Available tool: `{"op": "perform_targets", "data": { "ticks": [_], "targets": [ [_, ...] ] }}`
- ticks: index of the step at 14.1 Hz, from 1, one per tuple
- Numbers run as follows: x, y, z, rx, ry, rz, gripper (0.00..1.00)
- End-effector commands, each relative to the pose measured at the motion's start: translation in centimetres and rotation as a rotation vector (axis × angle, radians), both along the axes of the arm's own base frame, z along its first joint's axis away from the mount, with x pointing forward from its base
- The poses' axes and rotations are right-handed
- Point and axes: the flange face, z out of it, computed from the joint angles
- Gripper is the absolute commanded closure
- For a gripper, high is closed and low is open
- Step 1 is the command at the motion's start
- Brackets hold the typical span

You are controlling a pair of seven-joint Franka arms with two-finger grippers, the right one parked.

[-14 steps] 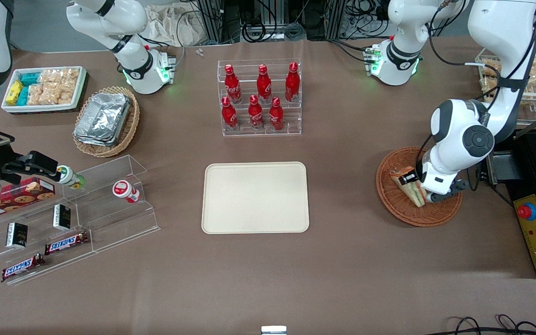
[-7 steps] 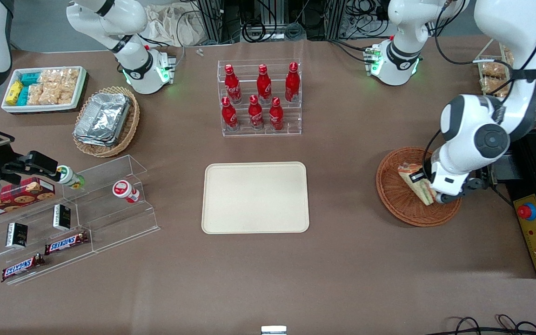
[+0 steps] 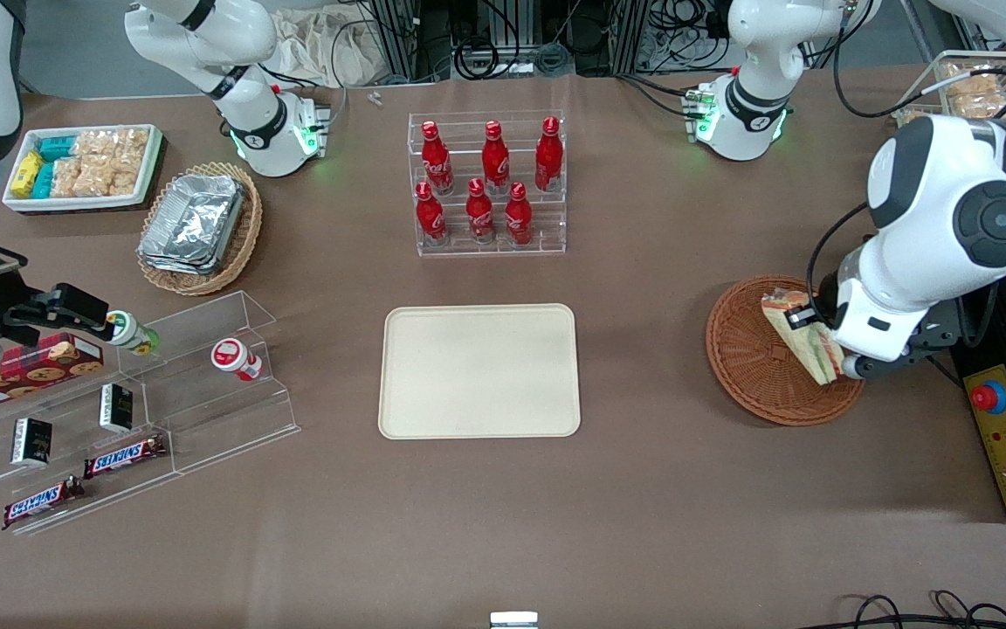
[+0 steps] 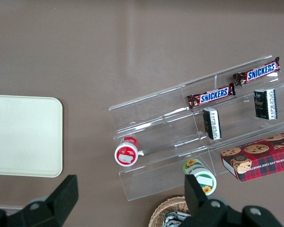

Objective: Place sandwich from basket to tray
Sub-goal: 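Carry the held sandwich with the left gripper over the cream tray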

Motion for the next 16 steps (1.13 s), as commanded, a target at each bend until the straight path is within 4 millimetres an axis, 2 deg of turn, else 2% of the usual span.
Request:
{"op": "perform_targets", "data": {
  "ticks": [1,3,5,6,9,10,11,14,16],
  "targets": [
    [0.2,-3.5,2.0,-0.026,0.022,-0.124,0.95],
    [-0.6,-7.0,1.8,-0.056,0.021,-0.239,0.94],
    [-1.3,-11.6,1.2,-0.101,-0.002,-0.322,0.92],
    [-1.3,-13.3,0.0,-0.13,-0.004,-0.347,0.9],
    [-3.0,-20.7,-3.6,-0.181,0.01,-0.441,0.9],
    [-3.3,-22.5,-4.7,-0.196,-0.003,-0.449,0.9],
    [-3.4,-24.0,-5.7,-0.218,-0.017,-0.449,0.9],
    [-3.9,-27.9,-11.4,-0.258,-0.002,-0.496,0.92],
    [-4.0,-29.2,-14.2,-0.22,-0.025,-0.5,0.92]
  ]
}}
